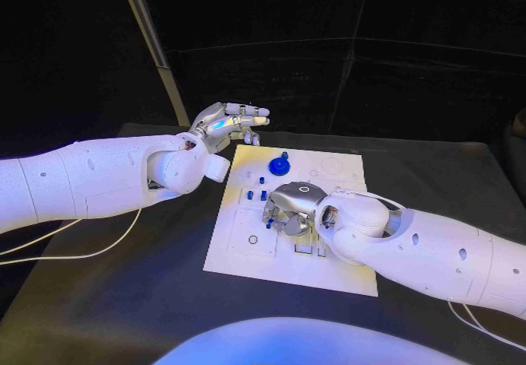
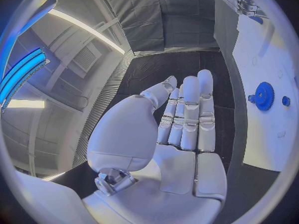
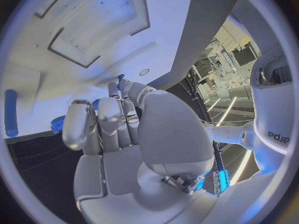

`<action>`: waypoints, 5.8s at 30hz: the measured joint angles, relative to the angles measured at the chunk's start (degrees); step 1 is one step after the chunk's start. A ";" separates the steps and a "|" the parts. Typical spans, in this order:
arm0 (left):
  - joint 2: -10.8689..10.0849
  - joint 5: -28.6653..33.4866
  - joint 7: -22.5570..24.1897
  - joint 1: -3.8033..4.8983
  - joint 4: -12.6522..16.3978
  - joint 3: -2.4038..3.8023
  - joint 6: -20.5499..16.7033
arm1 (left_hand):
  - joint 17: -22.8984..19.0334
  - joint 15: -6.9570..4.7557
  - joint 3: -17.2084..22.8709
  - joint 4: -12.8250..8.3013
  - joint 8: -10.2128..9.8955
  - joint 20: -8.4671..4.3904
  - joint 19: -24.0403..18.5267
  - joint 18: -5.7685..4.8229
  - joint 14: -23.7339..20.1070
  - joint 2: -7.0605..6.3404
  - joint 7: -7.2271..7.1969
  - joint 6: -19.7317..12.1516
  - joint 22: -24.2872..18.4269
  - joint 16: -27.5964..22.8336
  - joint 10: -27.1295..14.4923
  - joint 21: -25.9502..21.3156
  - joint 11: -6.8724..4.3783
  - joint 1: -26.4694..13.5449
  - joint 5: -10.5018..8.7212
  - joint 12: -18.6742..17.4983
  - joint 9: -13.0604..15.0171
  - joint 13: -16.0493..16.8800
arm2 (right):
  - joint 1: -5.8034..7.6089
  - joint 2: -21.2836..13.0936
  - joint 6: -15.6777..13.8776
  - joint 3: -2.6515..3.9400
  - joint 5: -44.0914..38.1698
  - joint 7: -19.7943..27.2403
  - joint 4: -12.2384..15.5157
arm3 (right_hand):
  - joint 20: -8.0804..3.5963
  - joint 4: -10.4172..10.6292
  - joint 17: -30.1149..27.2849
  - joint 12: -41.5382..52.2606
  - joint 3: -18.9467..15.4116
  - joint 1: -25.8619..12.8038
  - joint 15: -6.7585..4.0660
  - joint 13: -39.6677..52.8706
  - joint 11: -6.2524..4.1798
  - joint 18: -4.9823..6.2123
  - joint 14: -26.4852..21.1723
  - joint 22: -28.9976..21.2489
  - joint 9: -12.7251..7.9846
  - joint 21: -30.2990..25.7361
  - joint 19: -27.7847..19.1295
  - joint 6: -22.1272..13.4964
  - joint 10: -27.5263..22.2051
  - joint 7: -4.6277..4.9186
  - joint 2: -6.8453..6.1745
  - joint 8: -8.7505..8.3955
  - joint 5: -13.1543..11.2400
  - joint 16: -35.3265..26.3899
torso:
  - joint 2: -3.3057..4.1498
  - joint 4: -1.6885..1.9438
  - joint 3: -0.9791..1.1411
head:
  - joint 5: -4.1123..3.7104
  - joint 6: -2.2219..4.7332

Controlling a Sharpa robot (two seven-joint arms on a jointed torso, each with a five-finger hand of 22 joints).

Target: Assemble the parts on the task board

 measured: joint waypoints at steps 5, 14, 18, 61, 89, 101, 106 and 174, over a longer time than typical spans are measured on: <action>0.00 0.02 -0.04 0.00 -0.04 0.00 0.09 | 0.00 0.00 0.00 0.00 0.00 0.00 0.00 0.00 0.00 0.00 0.00 0.00 0.00 0.00 0.00 0.00 0.00 0.00 0.00 0.00 0.00 0.00 | -0.05 0.42 -0.04 -0.68 -0.75 -0.24 0.18 | 0.00 0.00 0.00 -0.23 0.00 -0.14 0.00 0.01 0.01 0.01 0.00 0.00 -0.14 0.00 0.00 0.10 0.00 0.10 0.14 -0.04 -0.01 0.00 | -0.01 0.01 0.00 | 0.04 -0.01; 0.00 0.03 -0.12 0.00 -0.11 0.00 0.24 | 0.00 0.00 0.00 0.00 0.00 0.00 0.00 0.00 0.00 0.00 0.00 0.00 0.01 0.00 0.00 -0.03 0.00 0.00 0.00 0.00 0.00 0.00 | -0.08 0.60 -0.29 -0.87 -1.78 -0.73 0.25 | 0.85 0.09 -3.89 -2.36 -1.04 -3.03 0.45 0.06 1.15 0.01 -0.45 -3.41 -0.35 -1.57 -2.31 -1.75 -2.72 1.08 -1.48 -0.43 0.50 -2.59 | -0.01 0.01 0.00 | 0.05 -0.01; -0.03 0.03 -0.19 0.00 -0.16 0.00 0.40 | -0.05 0.00 0.00 0.00 0.00 0.00 0.00 0.00 0.00 0.00 0.00 0.00 -0.05 -0.21 0.00 -0.23 0.00 0.00 0.00 0.00 0.00 0.01 | -0.15 0.57 -0.85 -0.94 -2.13 -0.95 0.25 | 1.40 0.11 -7.95 -3.64 -1.50 -3.83 1.40 -0.22 1.70 0.01 -1.40 -7.16 -0.51 -3.84 -4.69 -3.63 -5.81 1.75 -2.28 -0.52 0.71 -5.99 | -0.01 0.01 0.00 | 0.05 0.02; -0.54 0.07 -1.40 -0.01 -0.45 -0.03 2.29 | -0.25 -0.21 0.01 -0.01 0.00 0.00 0.00 0.00 -0.21 0.00 0.00 0.00 -0.19 -0.17 -0.21 -0.22 0.20 0.00 0.00 -0.01 0.01 -0.04 | 3.77 -16.70 -5.76 2.11 1.79 -7.34 6.62 | 1.54 3.32 -17.97 2.91 -15.18 -2.48 1.21 0.17 1.70 1.82 -2.25 -16.75 -0.22 -11.48 -7.72 -11.55 -14.63 0.34 -2.17 -0.20 -0.39 -13.86 | -0.07 -0.08 0.00 | -3.80 3.05; -0.45 0.08 -1.58 -0.02 -0.68 -0.03 2.67 | -0.24 -0.21 0.01 -0.01 0.00 0.00 0.00 0.00 -0.21 0.00 0.00 0.00 -0.18 -0.17 -0.20 -0.22 0.20 0.00 0.00 -0.01 0.01 -0.03 | 3.75 -12.79 2.08 2.01 1.78 -6.67 3.59 | -0.31 2.46 -7.24 3.78 -7.58 -0.34 -0.33 -0.06 -0.31 0.87 -0.28 -4.67 0.18 -3.19 -1.10 -3.12 -1.68 -0.29 0.60 1.28 -1.45 -3.14 | -0.08 -0.07 0.03 | -3.65 2.29; -0.52 0.08 -1.72 -0.02 -0.70 -0.03 2.74 | -0.32 -0.21 -0.16 -0.07 0.00 0.00 0.00 0.00 -0.21 0.00 0.00 0.00 -0.22 -0.17 -0.35 -0.53 0.06 0.00 0.00 0.26 0.01 -0.07 | 3.66 -14.03 -0.96 1.95 0.70 -6.95 5.20 | -0.52 1.58 -5.20 2.61 -4.82 -0.61 -0.41 0.27 -0.84 -0.03 -0.20 -2.64 0.31 -2.00 -0.51 -0.90 0.85 -0.51 1.85 1.92 -2.73 -0.95 | -0.13 -0.06 0.03 | -3.42 1.99; -0.59 0.08 -1.79 -0.02 -0.73 -0.03 2.72 | -0.37 -0.21 -0.32 -0.02 0.00 0.00 0.00 0.00 -0.20 0.00 0.00 0.00 -0.27 -0.17 -0.42 -0.56 -0.01 0.00 0.00 0.26 0.01 -0.09 | 3.68 -16.26 -2.66 2.03 0.59 -7.13 8.43 | -0.33 1.68 -5.00 2.10 -4.66 -0.79 -0.41 0.18 -0.64 -0.02 -0.20 -2.45 0.32 -1.66 -0.32 -0.91 1.05 -0.51 2.02 1.91 -2.92 -0.66 | -0.19 -0.03 0.01 | -3.11 1.97; 1.30 0.11 -2.10 -0.02 -1.84 -0.03 2.70 | -0.46 -0.21 -0.31 -0.02 0.00 0.00 0.00 0.00 -0.20 0.00 0.00 0.00 -0.32 -0.17 -0.62 -0.56 0.20 0.00 0.00 0.26 0.01 -0.11 | 0.14 1.00 2.25 0.53 1.39 -0.90 4.16 | -0.32 1.33 -4.88 0.45 -4.02 -1.67 -0.41 0.15 -0.62 -0.01 -0.20 -2.32 -0.07 -1.44 -0.32 -1.32 1.03 -0.07 1.19 0.75 -2.47 -0.24 | -0.25 0.18 -0.17 | 0.57 -0.02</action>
